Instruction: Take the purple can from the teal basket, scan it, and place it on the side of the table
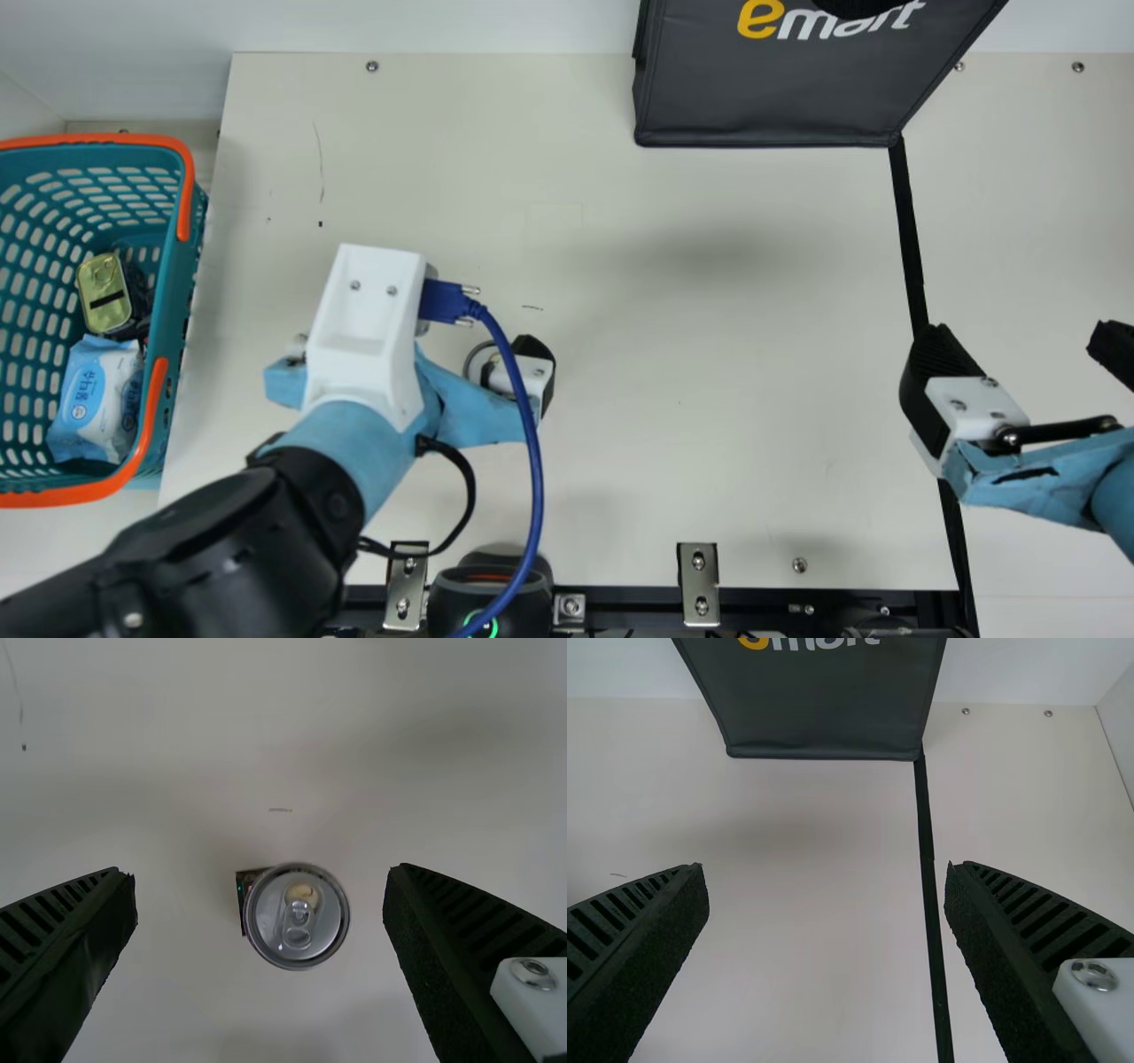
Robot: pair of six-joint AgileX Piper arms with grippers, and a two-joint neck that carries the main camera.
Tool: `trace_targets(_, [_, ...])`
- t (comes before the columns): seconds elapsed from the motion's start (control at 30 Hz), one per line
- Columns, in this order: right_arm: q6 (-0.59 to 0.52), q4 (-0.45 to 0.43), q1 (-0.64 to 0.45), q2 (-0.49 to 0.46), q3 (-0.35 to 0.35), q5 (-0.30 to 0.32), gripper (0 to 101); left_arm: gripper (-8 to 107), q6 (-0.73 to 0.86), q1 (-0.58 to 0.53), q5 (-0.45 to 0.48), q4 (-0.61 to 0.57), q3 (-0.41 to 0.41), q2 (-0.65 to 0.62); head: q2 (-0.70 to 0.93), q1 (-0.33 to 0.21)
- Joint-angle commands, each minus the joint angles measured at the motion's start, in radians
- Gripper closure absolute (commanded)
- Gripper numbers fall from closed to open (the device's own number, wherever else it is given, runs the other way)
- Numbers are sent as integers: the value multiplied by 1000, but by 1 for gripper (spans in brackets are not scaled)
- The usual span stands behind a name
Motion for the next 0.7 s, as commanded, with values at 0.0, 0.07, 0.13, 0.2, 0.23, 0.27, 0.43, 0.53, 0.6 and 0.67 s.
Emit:
trace_targets(0.0, [0, 0, 0, 0, 0, 0, 6, 9, -33, -2, 9, -9, -2, 14, 2, -29])
trace_targets(0.07, [0, 0, 0, 0, 0, -1, 6, 9, -37, -1, 10, -24, -6, 29, 2, -29])
trace_targets(0.13, [0, 0, 0, 0, 0, -1, 6, 9, -33, 4, 11, -37, -11, 44, 2, -29])
trace_targets(0.2, [0, 0, 0, 0, 0, -1, 6, 9, -24, 12, 11, -52, -19, 59, 2, -29])
trace_targets(0.23, [0, 0, 0, 0, 0, -1, 6, 9, -18, 17, 10, -60, -24, 67, 2, -29])
trace_targets(0.27, [0, 0, 0, 0, 0, -1, 6, 9, -11, 21, 10, -69, -29, 74, 2, -29])
trace_targets(0.43, [0, 0, 0, 0, 0, -1, 6, 9, 24, 46, 11, -104, -54, 117, 2, -29])
trace_targets(0.53, [0, 0, 0, 0, 0, -1, 6, 9, 45, 61, 10, -124, -66, 145, 2, -29])
trace_targets(0.6, [0, 0, 0, 0, 0, -1, 6, 9, 58, 71, 8, -136, -73, 162, 2, -29])
trace_targets(0.67, [0, 0, 0, 0, 0, -1, 6, 9, 69, 79, 5, -144, -78, 179, 2, -29])
